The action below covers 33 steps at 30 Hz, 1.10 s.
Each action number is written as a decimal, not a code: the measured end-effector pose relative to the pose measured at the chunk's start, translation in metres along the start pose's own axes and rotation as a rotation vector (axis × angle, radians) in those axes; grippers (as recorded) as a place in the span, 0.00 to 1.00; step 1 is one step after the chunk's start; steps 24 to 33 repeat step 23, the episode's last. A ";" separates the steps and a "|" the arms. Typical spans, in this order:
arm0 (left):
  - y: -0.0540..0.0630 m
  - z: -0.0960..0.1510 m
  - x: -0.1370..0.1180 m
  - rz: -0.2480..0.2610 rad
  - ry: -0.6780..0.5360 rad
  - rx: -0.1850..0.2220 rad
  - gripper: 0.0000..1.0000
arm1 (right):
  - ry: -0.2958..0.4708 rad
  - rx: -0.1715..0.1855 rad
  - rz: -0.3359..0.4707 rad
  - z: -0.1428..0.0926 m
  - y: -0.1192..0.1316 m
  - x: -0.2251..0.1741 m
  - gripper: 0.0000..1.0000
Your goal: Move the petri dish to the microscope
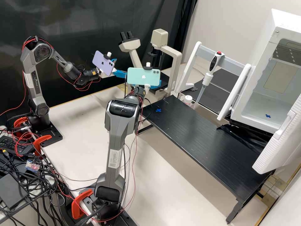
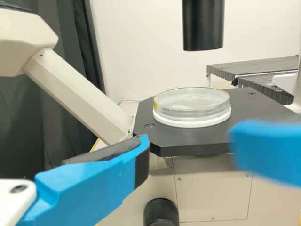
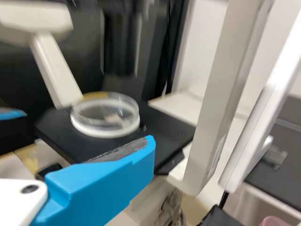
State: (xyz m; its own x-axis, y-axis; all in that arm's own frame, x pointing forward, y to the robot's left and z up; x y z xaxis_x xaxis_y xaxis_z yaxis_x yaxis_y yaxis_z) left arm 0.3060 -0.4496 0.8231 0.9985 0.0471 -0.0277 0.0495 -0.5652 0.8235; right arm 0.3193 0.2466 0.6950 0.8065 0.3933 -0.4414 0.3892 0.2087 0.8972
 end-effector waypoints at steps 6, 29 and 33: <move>0.000 0.000 0.000 0.000 0.000 0.000 1.00 | 0.089 -0.018 0.135 0.002 0.019 -0.049 1.00; 0.000 0.000 0.000 0.000 0.000 0.000 1.00 | -0.048 0.022 0.449 0.083 0.027 -0.151 1.00; 0.000 0.000 0.000 0.000 0.000 0.000 1.00 | -0.048 0.022 0.449 0.083 0.027 -0.151 1.00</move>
